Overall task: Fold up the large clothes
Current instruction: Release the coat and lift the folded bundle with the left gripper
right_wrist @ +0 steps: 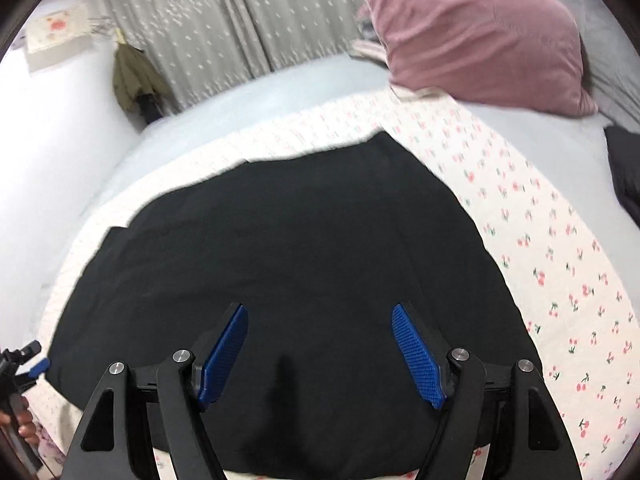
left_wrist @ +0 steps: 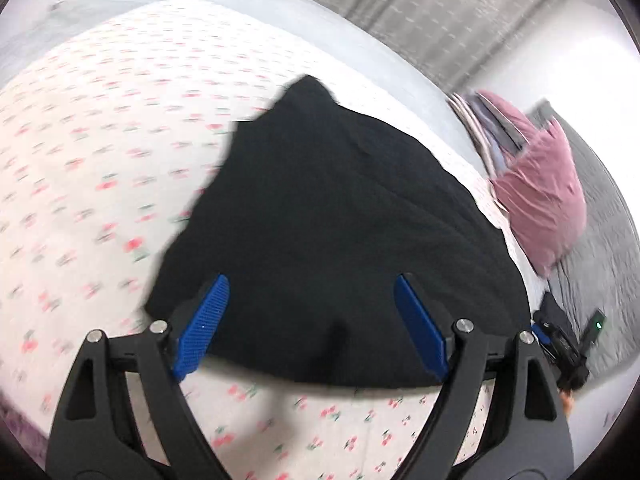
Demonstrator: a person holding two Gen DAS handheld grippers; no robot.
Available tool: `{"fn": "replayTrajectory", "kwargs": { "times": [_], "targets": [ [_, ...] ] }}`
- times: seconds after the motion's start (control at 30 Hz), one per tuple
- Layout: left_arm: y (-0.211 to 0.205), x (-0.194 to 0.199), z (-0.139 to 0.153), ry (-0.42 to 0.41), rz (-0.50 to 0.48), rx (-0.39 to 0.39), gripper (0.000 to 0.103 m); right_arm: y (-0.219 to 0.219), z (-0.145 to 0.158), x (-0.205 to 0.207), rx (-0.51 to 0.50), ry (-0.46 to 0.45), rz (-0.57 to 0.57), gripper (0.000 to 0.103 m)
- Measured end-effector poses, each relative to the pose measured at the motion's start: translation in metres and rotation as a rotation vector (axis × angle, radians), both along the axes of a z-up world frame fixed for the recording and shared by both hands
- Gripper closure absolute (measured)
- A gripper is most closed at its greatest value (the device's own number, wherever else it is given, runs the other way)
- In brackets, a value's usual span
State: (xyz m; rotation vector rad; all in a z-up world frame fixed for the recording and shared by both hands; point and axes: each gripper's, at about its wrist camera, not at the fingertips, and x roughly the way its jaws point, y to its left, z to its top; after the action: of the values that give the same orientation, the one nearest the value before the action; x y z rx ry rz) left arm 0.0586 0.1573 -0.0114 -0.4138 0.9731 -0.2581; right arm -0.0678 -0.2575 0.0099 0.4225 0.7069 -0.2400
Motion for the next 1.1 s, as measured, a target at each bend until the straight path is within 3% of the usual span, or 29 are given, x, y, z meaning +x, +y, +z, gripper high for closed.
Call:
{"fn": "replayTrajectory", "kwargs": {
  "times": [0.1, 0.17, 0.43, 0.67, 0.83, 0.93, 1.07, 1.1],
  "targets": [
    [0.01, -0.012, -0.004, 0.016, 0.031, 0.02, 0.018, 0.019, 0.013, -0.005, -0.048, -0.039, 0.004, 0.021],
    [0.014, -0.015, -0.012, 0.05, 0.034, -0.007, 0.018, 0.033, 0.016, -0.002, -0.069, -0.042, 0.022, 0.021],
    [0.007, -0.006, -0.065, 0.271, 0.05, -0.232, 0.018, 0.066, 0.003, 0.018, -0.121, -0.02, 0.101, 0.021],
    [-0.014, 0.008, -0.067, 0.223, 0.115, -0.306, 0.018, 0.078, -0.015, 0.027, -0.15, 0.021, 0.085, 0.021],
    [-0.016, 0.02, -0.066, 0.196, 0.146, -0.295, 0.018, 0.08, -0.022, 0.037, -0.181, 0.038, 0.09, 0.021],
    [-0.017, 0.029, -0.068, 0.169, 0.172, -0.28, 0.022, 0.082, -0.023, 0.042, -0.212, 0.032, 0.08, 0.021],
    [-0.013, 0.048, -0.069, 0.147, 0.2, -0.258, 0.036, 0.084, -0.024, 0.05, -0.193, 0.027, 0.081, 0.021],
    [-0.01, 0.051, -0.07, 0.148, 0.209, -0.265, 0.044, 0.084, -0.024, 0.052, -0.185, 0.028, 0.084, 0.021]
  ]
}}
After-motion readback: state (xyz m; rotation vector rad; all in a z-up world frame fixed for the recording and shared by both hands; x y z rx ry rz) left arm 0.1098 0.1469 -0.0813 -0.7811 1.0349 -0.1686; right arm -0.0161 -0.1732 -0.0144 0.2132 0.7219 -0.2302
